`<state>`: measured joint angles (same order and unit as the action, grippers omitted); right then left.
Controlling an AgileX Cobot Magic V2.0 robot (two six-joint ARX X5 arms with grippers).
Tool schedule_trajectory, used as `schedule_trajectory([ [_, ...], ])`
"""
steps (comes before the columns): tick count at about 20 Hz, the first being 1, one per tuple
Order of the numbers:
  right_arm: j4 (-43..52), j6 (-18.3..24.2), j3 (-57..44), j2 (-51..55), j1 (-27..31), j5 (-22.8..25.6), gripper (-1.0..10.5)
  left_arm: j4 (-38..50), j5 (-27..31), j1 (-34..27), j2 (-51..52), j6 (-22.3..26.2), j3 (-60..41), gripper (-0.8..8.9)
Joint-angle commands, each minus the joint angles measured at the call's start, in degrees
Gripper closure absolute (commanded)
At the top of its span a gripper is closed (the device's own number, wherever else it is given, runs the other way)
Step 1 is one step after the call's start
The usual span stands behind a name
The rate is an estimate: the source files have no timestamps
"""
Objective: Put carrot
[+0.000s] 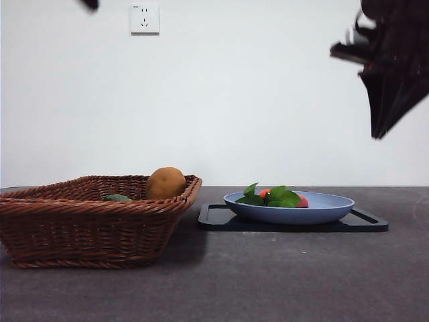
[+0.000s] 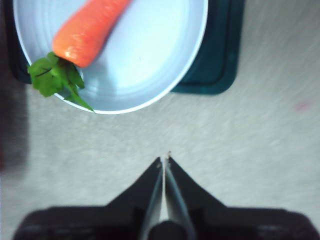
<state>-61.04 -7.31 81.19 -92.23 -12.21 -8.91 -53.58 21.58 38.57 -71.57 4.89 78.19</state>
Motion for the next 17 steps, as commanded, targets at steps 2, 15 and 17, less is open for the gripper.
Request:
schedule_trajectory([
  [2,6.1,0.9,-5.0,8.1,-6.2,7.6,9.4,2.0,-14.7,-12.2,-0.3,1.4,-1.5,8.07],
  [15,48.7,-0.8,-43.5,47.7,-18.8,21.5,9.4,36.2,-29.1,-28.8,30.9,-11.0,-42.2,8.07],
  [17,53.4,-3.3,-49.2,52.7,-19.2,21.5,9.4,39.0,-29.1,-27.5,37.9,-13.5,-47.1,8.07],
])
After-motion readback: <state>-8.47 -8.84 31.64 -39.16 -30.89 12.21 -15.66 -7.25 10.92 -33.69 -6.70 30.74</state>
